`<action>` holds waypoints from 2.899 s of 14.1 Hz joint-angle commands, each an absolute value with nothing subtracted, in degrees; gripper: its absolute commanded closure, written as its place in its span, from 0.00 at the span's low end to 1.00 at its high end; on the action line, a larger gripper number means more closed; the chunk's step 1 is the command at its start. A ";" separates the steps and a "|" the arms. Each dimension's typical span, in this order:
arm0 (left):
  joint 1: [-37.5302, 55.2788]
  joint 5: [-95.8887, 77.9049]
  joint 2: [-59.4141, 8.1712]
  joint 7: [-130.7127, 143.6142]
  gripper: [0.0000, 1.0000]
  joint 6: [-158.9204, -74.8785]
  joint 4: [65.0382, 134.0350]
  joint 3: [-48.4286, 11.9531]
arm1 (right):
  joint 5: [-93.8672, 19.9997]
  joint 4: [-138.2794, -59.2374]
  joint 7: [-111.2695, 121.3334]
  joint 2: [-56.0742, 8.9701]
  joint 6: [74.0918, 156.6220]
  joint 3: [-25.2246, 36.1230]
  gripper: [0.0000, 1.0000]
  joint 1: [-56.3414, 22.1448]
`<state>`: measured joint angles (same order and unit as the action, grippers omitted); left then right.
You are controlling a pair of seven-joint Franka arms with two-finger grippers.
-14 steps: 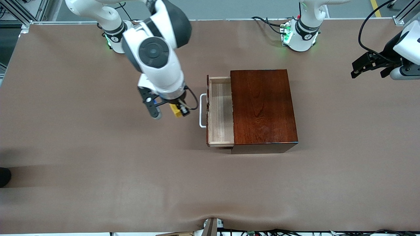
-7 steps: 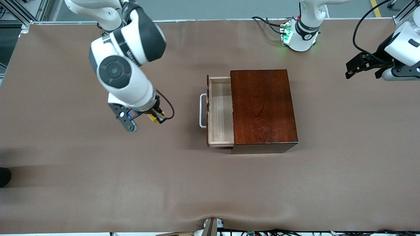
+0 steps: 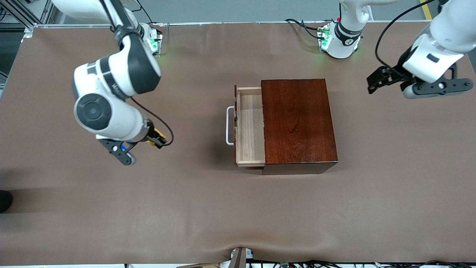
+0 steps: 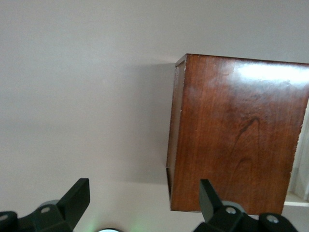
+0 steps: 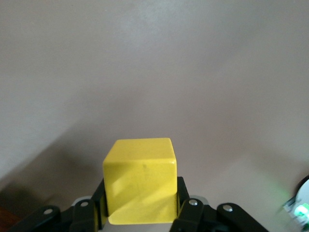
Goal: Open drawer, take yellow block, close drawer
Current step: 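Lift the yellow cube out of the drawer with the right gripper, then hold the cube aside with the right gripper while the left gripper reaches the drawer, then push the drawer in with the left gripper while the right gripper drops the cube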
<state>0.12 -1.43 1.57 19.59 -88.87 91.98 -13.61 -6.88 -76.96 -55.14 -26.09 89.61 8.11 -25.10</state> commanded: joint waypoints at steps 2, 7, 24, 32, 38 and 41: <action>0.26 -0.35 -2.19 27.58 0.00 -88.42 88.95 -18.62 | -7.12 -87.78 -44.67 -19.26 91.49 7.29 1.00 -20.05; 8.15 1.22 -10.36 43.12 0.00 -89.12 81.84 -20.92 | -6.94 -95.09 -33.33 -16.61 95.62 7.38 1.00 -15.39; 45.92 12.30 -35.49 100.69 0.00 -115.74 70.68 -9.53 | -6.59 -108.28 -2.29 -25.48 121.19 7.21 1.00 -5.54; 57.74 12.22 -45.08 116.36 0.00 -121.20 66.27 1.05 | -6.59 -110.12 -1.32 -28.30 124.70 7.12 1.00 -5.45; 57.66 12.39 -47.46 119.70 0.00 -121.29 66.45 3.69 | -6.59 -115.04 -1.23 -28.30 132.26 6.94 1.00 -5.71; 57.39 12.39 -48.25 119.71 0.00 -121.38 66.62 3.96 | -6.59 -115.14 -1.06 -28.39 132.89 6.94 0.78 -5.98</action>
<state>57.31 10.92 -46.66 118.36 -121.37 68.41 3.68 -6.74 -113.51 -1.75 -28.86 131.00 7.29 -5.85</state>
